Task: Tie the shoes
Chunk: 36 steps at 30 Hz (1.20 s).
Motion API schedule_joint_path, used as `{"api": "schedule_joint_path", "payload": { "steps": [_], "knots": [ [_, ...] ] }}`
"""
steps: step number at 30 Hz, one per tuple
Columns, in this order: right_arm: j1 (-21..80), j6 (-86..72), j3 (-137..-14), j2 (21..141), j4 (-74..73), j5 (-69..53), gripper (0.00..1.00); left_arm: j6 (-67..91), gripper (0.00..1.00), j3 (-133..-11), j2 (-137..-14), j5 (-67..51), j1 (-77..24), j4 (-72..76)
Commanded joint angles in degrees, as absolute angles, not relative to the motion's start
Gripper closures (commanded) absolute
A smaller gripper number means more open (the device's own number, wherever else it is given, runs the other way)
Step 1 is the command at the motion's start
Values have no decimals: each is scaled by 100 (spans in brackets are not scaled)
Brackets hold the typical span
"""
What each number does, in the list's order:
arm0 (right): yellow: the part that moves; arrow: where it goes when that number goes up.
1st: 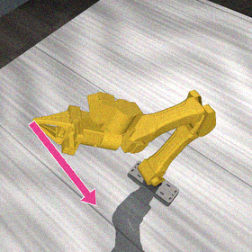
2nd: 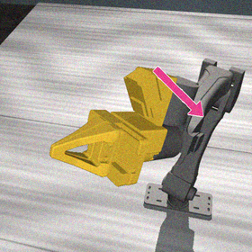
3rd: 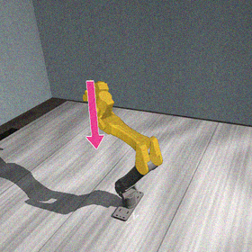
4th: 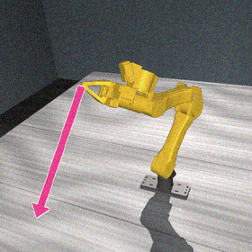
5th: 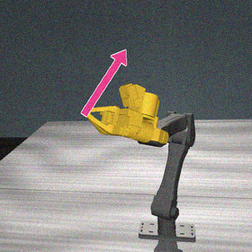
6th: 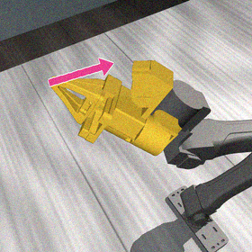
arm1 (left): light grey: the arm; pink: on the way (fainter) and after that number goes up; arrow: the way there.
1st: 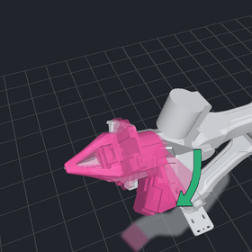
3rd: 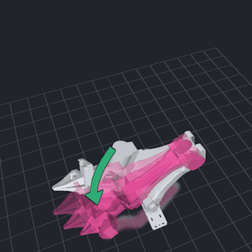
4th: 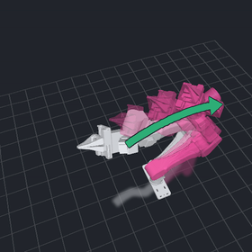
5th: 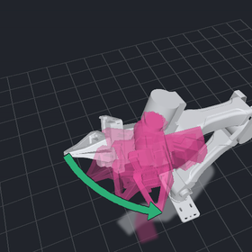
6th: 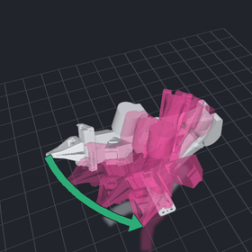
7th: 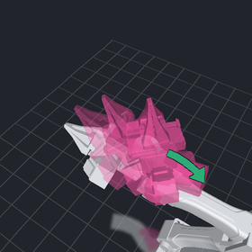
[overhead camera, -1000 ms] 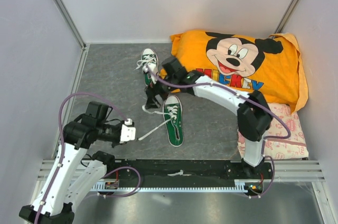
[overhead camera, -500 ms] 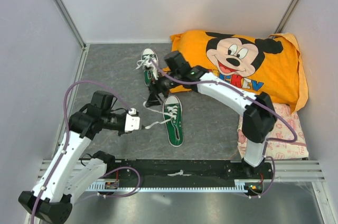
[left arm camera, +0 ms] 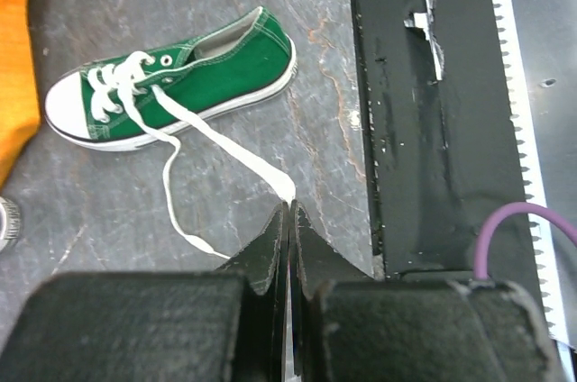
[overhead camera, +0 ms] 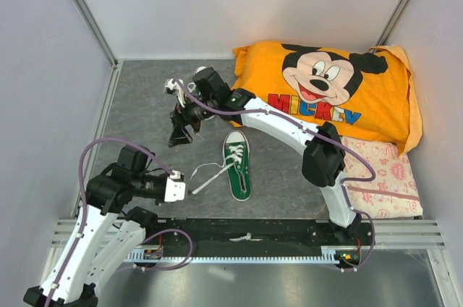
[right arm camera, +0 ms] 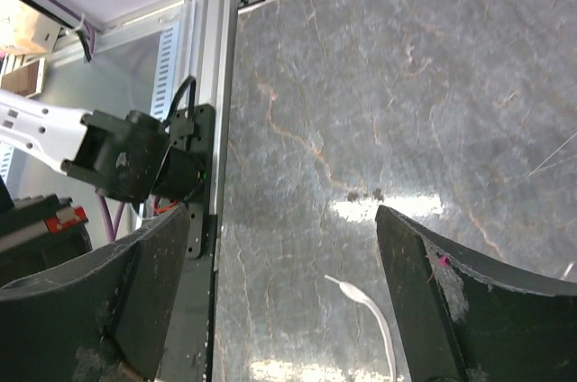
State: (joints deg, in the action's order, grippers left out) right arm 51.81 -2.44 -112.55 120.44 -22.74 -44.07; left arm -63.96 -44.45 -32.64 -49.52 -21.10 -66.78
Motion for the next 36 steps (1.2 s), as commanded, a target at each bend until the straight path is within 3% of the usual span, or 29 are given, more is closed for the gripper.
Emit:
{"api": "schedule_joint_path", "payload": {
  "steps": [1,6,10,14,18,25,28,29,30,33,36],
  "knots": [
    [5212,-325,-11672,12015,-2057,-4377,7,-6171,98,-4500,-3366,-5009,-2127,-6523],
    [4748,-378,-11453,11524,-2057,-4298,5,-4529,99,-4877,-3988,-4870,-2118,-4875],
    [4071,-308,-10516,10708,-2048,-4228,4,-3140,98,-5167,-4979,-3714,-2110,-3132],
    [3359,-36,-9354,9907,-2223,-4210,8,-2462,98,-5624,-6185,-3455,-1951,-2129],
    [2840,676,-8299,9177,-2828,-4079,16,-2040,98,-5897,-7267,-3182,-1837,-1487],
    [2716,1055,-6603,7903,-3085,-3762,41,-1582,98,-5959,-8542,-2638,-1635,-950],
    [2716,1011,-6233,7621,-3120,-3788,43,-1477,98,-5933,-8973,-2348,-1565,-888],
    [2716,1011,-6162,7585,-3129,-3788,44,-1477,93,-5907,-9069,-2312,-1538,-879],
    [2707,1037,-6100,7541,-3146,-3779,45,-1477,73,-5915,-9218,-2259,-1538,-931],
    [2716,1063,-5950,7445,-3164,-3727,53,-1459,54,-5854,-9194,-2276,-1389,-1002],
    [2725,1081,-5933,7497,-3147,-3744,58,-1686,47,-5608,-8694,-2855,-1134,-1028]
  ]
}}
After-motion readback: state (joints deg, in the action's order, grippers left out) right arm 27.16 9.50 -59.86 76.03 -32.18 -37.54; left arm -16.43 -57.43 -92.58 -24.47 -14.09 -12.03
